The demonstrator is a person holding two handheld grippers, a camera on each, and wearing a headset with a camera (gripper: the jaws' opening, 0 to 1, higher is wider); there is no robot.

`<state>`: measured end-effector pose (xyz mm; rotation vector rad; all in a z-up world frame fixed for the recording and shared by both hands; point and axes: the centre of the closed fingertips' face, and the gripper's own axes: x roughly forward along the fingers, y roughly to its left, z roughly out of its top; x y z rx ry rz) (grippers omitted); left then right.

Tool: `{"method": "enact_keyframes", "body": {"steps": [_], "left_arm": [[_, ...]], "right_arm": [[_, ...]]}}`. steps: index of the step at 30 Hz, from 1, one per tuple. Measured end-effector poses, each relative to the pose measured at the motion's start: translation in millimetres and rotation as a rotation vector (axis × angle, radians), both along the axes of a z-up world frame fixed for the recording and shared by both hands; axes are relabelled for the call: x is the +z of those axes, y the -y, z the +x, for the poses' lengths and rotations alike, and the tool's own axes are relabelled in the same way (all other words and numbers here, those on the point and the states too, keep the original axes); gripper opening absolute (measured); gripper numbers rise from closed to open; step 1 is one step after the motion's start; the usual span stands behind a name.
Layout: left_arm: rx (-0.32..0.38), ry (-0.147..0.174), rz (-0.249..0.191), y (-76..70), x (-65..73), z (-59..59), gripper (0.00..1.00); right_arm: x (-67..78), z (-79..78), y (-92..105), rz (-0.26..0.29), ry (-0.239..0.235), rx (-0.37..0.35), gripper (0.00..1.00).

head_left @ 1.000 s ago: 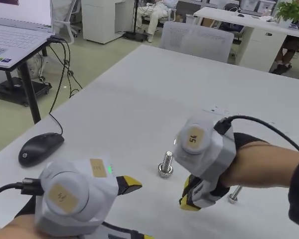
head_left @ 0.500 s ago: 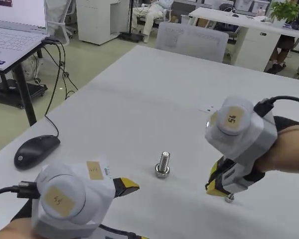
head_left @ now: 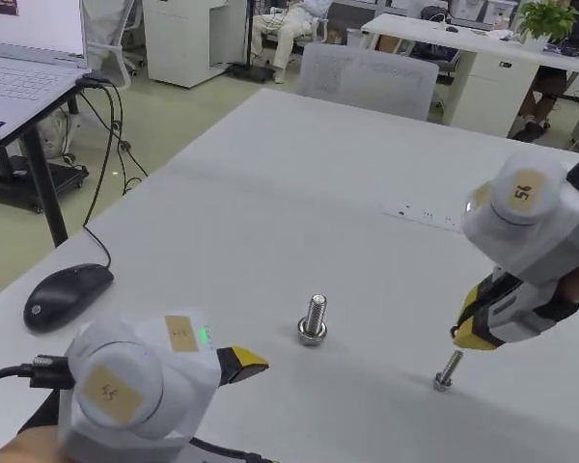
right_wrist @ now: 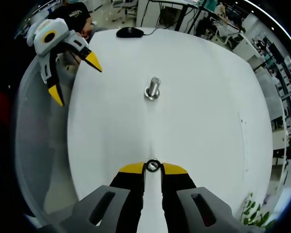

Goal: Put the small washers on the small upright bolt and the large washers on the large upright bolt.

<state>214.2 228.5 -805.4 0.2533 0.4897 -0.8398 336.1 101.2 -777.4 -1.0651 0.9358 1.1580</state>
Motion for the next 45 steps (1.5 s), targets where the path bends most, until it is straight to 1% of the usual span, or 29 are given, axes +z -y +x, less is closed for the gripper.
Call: {"method": "enact_keyframes", "body": {"steps": [6, 12, 19, 23, 26, 32, 34, 35, 39, 45], "left_arm": [[0.003, -0.001, -0.003, -0.3, 0.3, 0.7, 0.63], [0.005, -0.001, -0.01, -0.3, 1.1, 1.3, 0.63], [-0.004, -0.001, -0.044, 3.2, 4.3, 0.4, 0.63], [-0.023, 0.008, -0.076, 7.8, 9.4, -1.2, 0.63], [-0.032, 0.009, -0.073, 9.1, 9.0, -2.0, 0.62], [-0.05, 0.019, -0.09, 12.6, 12.2, -3.6, 0.61], [-0.057, 0.031, -0.089, 13.2, 14.0, -3.7, 0.6], [-0.06, 0.037, -0.096, 13.9, 15.7, -3.7, 0.6], [-0.068, 0.038, -0.104, 15.8, 16.8, -4.8, 0.59], [-0.079, 0.038, -0.128, 18.6, 19.6, -6.0, 0.6]], "right_arm": [[-4.4, 0.7, 3.6, -0.015, -0.009, -0.002, 0.13], [-10.4, 4.9, 6.3, -0.023, -0.016, -0.006, 0.13], [-15.9, 4.6, 8.6, -0.029, -0.03, -0.007, 0.13], [-19.4, 6.1, 10.2, -0.033, -0.036, -0.01, 0.13], [-22.1, 7.1, 11.8, -0.041, -0.037, -0.009, 0.13], [-25.3, 8.3, 10.9, -0.044, -0.046, -0.008, 0.13], [-26.2, 9.1, 11.1, -0.046, -0.048, -0.008, 0.13], [-27.0, 9.1, 11.2, -0.046, -0.052, -0.01, 0.13], [-29.9, 8.5, 12.1, -0.054, -0.058, -0.008, 0.13], [-33.2, 9.9, 12.0, -0.057, -0.063, -0.01, 0.13]]}}
